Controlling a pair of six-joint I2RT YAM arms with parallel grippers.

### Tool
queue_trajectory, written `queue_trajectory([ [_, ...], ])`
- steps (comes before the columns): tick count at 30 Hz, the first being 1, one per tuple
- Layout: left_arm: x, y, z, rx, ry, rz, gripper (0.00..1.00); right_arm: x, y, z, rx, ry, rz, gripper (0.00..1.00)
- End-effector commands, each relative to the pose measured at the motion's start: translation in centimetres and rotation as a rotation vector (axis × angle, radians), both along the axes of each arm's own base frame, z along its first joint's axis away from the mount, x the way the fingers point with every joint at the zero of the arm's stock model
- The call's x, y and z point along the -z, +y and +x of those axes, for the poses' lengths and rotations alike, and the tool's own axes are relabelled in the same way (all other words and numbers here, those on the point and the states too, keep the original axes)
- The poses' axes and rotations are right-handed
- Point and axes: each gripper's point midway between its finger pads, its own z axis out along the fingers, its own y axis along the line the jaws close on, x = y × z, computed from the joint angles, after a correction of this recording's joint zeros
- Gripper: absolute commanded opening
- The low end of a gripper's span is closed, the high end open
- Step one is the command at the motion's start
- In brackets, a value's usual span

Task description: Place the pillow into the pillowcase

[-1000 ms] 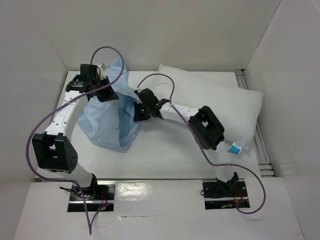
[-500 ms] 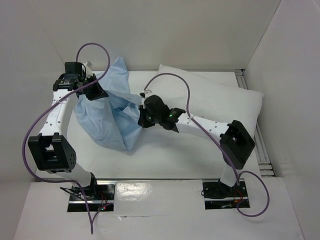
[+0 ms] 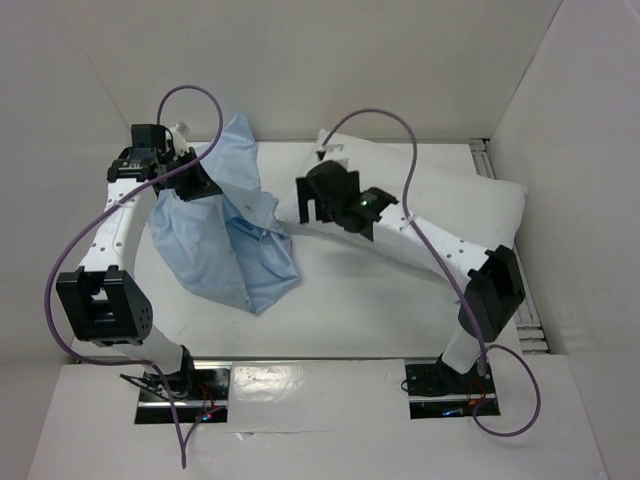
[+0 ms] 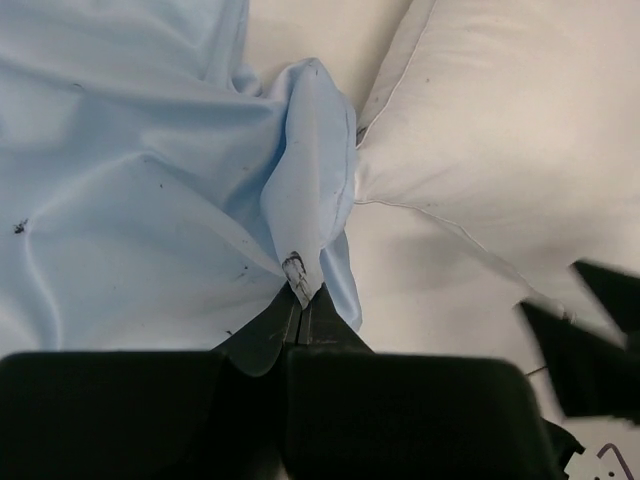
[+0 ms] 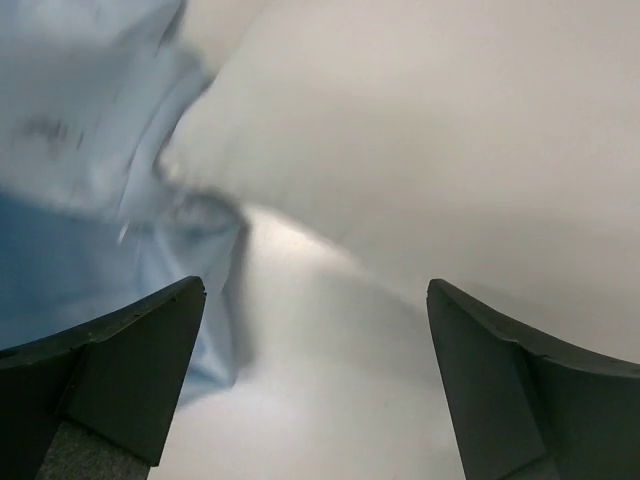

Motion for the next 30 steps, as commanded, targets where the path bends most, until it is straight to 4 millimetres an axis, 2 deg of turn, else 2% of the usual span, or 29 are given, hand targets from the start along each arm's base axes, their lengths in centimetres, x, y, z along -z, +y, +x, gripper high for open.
queue_trajectory([
  [1,-1.5,-1.1,-0.4,0.057,-0.06,-0.006,0.0,-1.2,-5.3,4.8,0.176,-0.051,-0.11,0.99],
  [2,-1.7,-1.5,-0.2,0.062,-0.067,-0.012,0.0,-1.4,-5.4,6.0,0.195,-0.057,-0.105,0.99],
  [3,-1.7,-1.5,-0.2,0.062,-0.067,-0.012,0.0,-0.8,-5.6,6.9,0.211,-0.047,-0.114,0.99],
  [4,-1.7,-1.5,-0.2,0.062,-0.067,-0.012,0.0,1.6,-6.5,8.7,0.245,-0.017,-0.142,0.99],
  [5,-1.7,-2.0,-0.3,0.073,-0.067,-0.012,0.0,1.3,-6.4,10.0,0.256,-0.018,-0.132,0.99],
  [6,-1.7,-2.0,-0.3,0.073,-0.067,-0.012,0.0,2.1,-6.7,11.0,0.28,-0.006,-0.131,0.99],
  [8,-1.7,-2.4,-0.4,0.076,-0.063,-0.018,0.0,5.0,-7.6,13.1,0.324,0.031,-0.153,0.99],
  [9,-1.7,-2.4,-0.4,0.076,-0.063,-0.018,0.0,6.0,-7.6,13.7,0.325,0.047,-0.157,0.93],
  [10,-1.7,-2.4,-0.4,0.076,-0.063,-0.018,0.0,6.7,-7.2,13.9,0.316,0.06,-0.156,0.59],
  [11,-1.7,-2.7,-0.5,0.079,-0.059,-0.025,0.0,7.9,-7.7,14.5,0.325,0.085,-0.167,0.27],
  [12,-1.7,-2.8,-0.5,0.079,-0.059,-0.025,0.0,6.5,-8.0,15.3,0.35,0.065,-0.135,0.02],
  [13,-2.1,-2.7,-0.4,0.079,-0.068,-0.024,0.0,6.5,-8.0,15.3,0.35,0.065,-0.135,0.0],
  [14,-2.1,-2.7,-0.4,0.079,-0.068,-0.024,0.0,2.6,-8.0,15.8,0.355,-0.005,-0.065,0.0],
  [15,-2.1,-3.1,-0.4,0.088,-0.068,-0.024,0.0,2.1,-8.3,15.1,0.338,-0.016,-0.06,0.0],
  [16,-2.0,-3.0,-0.4,0.081,-0.068,-0.017,0.0,0.6,-8.4,14.8,0.309,-0.036,-0.014,0.0],
  [17,-2.4,-2.9,-0.3,0.081,-0.077,-0.016,0.0,-4.2,-9.5,14.1,0.298,-0.113,0.062,0.0],
  [18,-2.0,-2.9,-0.1,0.081,-0.068,-0.017,0.0,-4.8,-9.3,13.2,0.239,-0.122,0.111,0.0],
  [19,-2.0,-2.9,-0.1,0.081,-0.068,-0.017,0.0,-6.6,-10.2,12.7,0.241,-0.168,0.128,0.0],
  [20,-1.7,-2.9,0.0,0.087,-0.062,-0.011,0.0,-10.8,-10.5,10.8,0.177,-0.234,0.195,0.0],
  [21,-2.0,-2.9,0.1,0.087,-0.071,-0.011,0.0,-10.7,-10.8,9.7,0.14,-0.241,0.204,0.0],
  [23,-1.9,-2.9,0.4,0.087,-0.07,-0.011,0.0,-12.3,-9.8,6.7,-0.004,-0.26,0.238,0.0],
  [24,-1.9,-2.9,0.4,0.087,-0.07,-0.011,0.0,-13.6,-10.1,4.3,-0.056,-0.302,0.267,0.0],
  [25,-1.8,-2.9,0.7,0.087,-0.067,-0.011,0.0,-13.9,-10.0,2.9,-0.101,-0.308,0.279,0.0],
  [26,-2.2,-2.9,0.8,0.087,-0.077,-0.01,0.0,-15.6,-9.6,0.4,-0.194,-0.344,0.311,0.0],
  [27,-1.8,-2.9,0.9,0.087,-0.067,-0.011,0.0,-14.1,-9.6,-0.9,-0.23,-0.309,0.307,0.0],
  [29,-2.2,-2.7,1.4,0.08,-0.079,-0.003,0.0,-13.5,-8.6,-4.7,-0.35,-0.272,0.336,0.0],
  [30,-1.7,-2.7,1.6,0.08,-0.065,-0.003,0.0,-13.3,-8.3,-5.7,-0.386,-0.261,0.337,0.0],
])
